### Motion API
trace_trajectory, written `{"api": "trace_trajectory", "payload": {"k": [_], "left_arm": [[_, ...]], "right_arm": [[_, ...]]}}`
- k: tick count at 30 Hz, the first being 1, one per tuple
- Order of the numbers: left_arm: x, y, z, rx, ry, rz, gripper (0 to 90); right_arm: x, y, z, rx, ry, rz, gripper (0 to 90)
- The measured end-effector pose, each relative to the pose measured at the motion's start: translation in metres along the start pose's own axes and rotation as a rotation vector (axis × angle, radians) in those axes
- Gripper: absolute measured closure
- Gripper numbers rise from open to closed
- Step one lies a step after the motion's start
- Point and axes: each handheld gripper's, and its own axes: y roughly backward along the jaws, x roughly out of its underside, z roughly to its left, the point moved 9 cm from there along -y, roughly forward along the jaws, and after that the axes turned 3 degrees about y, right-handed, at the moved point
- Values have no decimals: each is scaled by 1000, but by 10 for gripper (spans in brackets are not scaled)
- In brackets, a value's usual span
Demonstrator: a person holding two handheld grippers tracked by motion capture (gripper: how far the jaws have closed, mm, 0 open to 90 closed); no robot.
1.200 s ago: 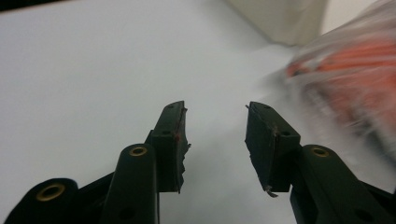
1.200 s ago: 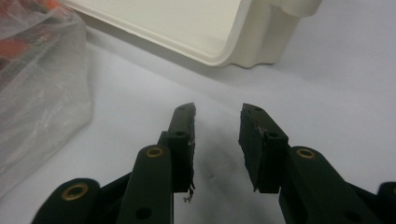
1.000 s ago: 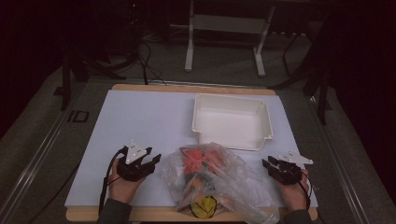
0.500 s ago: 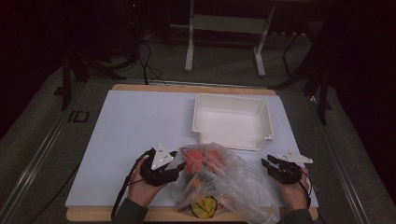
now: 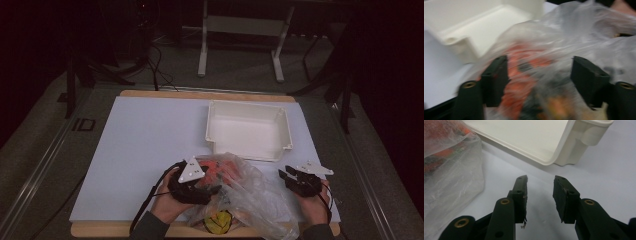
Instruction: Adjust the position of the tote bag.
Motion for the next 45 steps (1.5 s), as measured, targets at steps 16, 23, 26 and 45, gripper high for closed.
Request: {"api": "trace_trajectory", "payload": {"k": [16,23,26,45], "left_arm": [[20,-36,-6,-64,-84,177,754],[30,-24,9,-99,-58,167,873],[36,-18,17,-117,-45,164,876],[70,12,64,-240,40,180,880]], "right_arm": [[-9,5,4,-3,16,-21,631],[-14,9,7,-9,25,-36,631],[-15,10,10,-15,29,-39,631],[-28,17,39,-101,71,-71,624]]}}
